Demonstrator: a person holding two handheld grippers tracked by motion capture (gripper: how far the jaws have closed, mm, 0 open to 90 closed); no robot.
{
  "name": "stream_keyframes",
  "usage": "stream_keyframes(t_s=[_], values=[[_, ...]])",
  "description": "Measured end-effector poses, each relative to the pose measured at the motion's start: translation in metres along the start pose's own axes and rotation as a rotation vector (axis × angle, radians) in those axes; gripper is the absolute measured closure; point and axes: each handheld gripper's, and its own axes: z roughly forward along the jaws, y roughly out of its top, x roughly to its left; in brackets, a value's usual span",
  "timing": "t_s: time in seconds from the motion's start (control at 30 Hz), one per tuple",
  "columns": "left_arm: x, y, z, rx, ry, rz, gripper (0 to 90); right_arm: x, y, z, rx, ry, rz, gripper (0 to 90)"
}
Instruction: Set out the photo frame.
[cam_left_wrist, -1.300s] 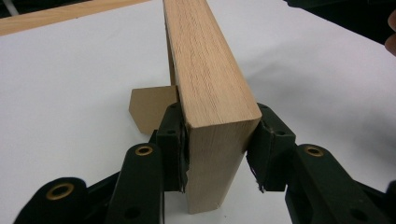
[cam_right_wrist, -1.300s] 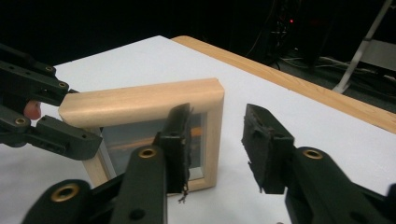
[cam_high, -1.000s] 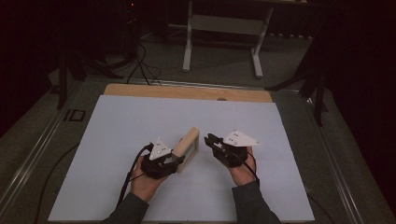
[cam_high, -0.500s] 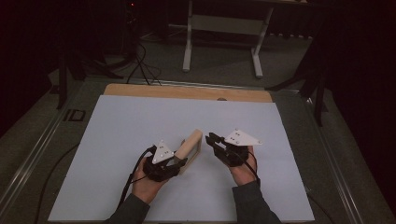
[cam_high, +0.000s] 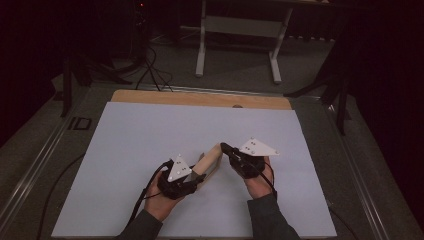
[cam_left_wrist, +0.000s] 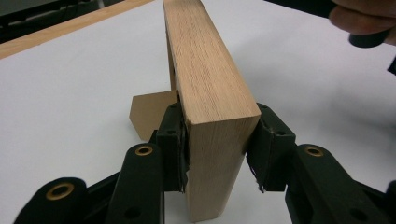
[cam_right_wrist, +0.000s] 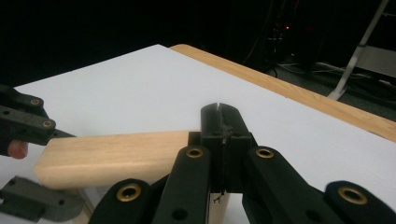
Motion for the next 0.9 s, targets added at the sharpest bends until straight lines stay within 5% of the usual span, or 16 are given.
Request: stream_keyframes(t_s=[0.9], values=[[-0.008,-0.002,-0.003,0.012,-0.033,0.058,60.8,0.006,-0.005,0.024,0.042,-0.014,-0.006,89.5]])
